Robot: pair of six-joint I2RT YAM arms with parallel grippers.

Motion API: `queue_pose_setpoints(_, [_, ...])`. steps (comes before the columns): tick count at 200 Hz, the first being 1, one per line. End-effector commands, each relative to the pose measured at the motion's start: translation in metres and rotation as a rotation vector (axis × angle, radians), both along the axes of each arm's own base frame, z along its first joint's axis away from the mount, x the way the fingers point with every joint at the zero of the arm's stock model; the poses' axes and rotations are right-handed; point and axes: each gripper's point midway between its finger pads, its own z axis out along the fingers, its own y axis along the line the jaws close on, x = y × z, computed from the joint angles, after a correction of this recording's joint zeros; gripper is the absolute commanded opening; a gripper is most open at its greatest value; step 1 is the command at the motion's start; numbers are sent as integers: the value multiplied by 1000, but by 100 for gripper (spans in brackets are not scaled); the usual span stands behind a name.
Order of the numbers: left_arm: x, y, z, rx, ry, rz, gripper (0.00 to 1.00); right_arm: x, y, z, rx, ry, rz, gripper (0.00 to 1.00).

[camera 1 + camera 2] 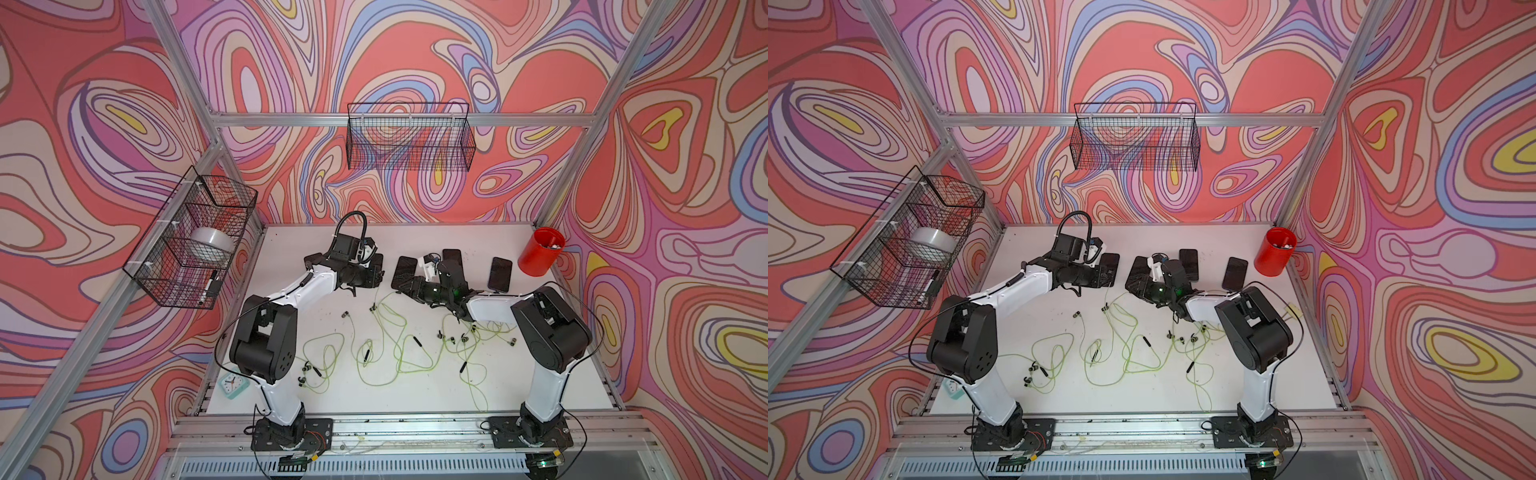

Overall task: Plug wired earphones into phones
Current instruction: Pick up the wired earphone from the center of the board.

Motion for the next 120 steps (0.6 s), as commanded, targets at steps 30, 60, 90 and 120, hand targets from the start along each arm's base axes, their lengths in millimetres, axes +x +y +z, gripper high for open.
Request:
queue_pose_setpoints(30, [-4, -14, 16, -114, -27, -43, 0, 14, 17, 32, 72, -89, 23, 36])
queue_pose_setpoints(60, [-6, -17, 22, -142, -31, -57, 0, 19, 25, 34, 83, -96, 32, 35])
queue_pose_setpoints(90, [-6, -19, 25, -154, -36, -58, 0, 23, 27, 31, 78, -87, 25, 35])
queue_pose_setpoints(120, [-6, -20, 26, -164, -37, -61, 0, 26, 28, 28, 82, -79, 16, 35])
